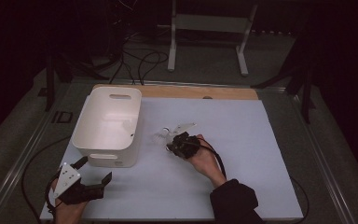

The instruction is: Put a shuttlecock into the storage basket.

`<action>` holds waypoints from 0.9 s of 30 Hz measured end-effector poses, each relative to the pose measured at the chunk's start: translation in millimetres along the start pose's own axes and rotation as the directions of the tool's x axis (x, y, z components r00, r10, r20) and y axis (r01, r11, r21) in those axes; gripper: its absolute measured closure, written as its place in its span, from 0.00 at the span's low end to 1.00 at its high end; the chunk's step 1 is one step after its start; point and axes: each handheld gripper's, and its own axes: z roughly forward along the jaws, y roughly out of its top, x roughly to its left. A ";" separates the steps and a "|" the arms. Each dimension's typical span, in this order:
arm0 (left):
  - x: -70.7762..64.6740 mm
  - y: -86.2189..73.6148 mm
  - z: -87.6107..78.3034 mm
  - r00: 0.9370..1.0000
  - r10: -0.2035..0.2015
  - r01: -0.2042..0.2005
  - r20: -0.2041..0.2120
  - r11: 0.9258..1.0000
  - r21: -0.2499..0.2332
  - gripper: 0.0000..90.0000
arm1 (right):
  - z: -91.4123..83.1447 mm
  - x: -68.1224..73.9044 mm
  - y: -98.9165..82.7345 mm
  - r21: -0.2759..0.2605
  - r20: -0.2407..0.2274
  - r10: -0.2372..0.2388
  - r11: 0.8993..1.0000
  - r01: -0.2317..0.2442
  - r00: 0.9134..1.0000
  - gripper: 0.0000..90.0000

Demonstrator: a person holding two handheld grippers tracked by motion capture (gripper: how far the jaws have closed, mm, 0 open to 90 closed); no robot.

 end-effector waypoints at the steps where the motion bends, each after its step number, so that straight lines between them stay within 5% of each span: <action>1: 0.0 0.0 0.0 1.000 0.000 0.000 0.000 1.000 0.000 0.01 | -0.7 -0.1 0.2 -0.005 0.003 -0.003 1.000 0.003 1.000 0.98; 27: -0.2 0.0 0.1 1.000 0.000 0.000 -0.001 1.000 0.000 0.01 | -12.1 2.2 5.3 -0.024 0.012 -0.010 1.000 0.010 1.000 0.98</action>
